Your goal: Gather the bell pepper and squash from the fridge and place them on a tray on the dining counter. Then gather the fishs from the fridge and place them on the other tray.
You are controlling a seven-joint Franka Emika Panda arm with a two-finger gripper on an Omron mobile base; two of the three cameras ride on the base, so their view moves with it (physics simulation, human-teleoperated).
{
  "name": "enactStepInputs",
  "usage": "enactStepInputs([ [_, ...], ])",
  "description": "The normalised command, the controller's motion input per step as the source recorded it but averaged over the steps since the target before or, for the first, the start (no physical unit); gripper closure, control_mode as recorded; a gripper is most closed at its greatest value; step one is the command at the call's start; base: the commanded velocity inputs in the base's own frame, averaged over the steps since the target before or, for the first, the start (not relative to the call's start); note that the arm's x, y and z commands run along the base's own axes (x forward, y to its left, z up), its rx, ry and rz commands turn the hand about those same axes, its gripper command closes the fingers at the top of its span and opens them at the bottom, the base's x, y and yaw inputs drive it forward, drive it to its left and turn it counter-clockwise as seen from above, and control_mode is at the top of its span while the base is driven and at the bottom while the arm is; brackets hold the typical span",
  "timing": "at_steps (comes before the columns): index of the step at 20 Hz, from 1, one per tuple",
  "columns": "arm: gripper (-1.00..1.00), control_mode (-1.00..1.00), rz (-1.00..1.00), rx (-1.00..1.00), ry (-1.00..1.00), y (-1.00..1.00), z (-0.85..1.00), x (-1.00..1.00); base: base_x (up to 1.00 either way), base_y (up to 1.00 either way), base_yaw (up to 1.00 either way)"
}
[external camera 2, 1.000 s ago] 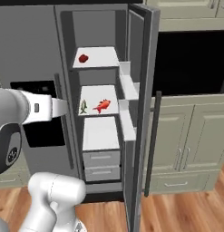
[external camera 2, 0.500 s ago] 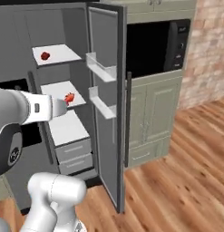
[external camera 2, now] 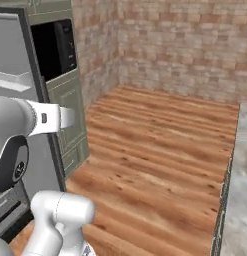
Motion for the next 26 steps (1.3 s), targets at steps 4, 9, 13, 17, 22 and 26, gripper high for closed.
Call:
enactStepInputs([
  [4,1.0,1.0,0.0,0.0,0.0,0.0,0.0,0.0,-0.05,-0.11,-0.93],
  [9,1.0,1.0,0.0,0.0,0.0,0.0,0.0,0.0,-0.26,-0.35,-0.79],
  [13,1.0,1.0,0.0,0.0,0.0,0.0,0.0,0.0,-0.61,-0.22,-0.74],
  [17,1.0,1.0,0.0,0.0,0.0,0.0,0.0,0.0,-0.8,-0.15,-0.63],
  [22,1.0,1.0,0.0,0.0,0.0,0.0,0.0,0.0,-1.0,-0.35,-0.49],
  [26,1.0,1.0,0.0,0.0,0.0,0.0,0.0,0.0,-1.0,-0.73,-0.43],
])
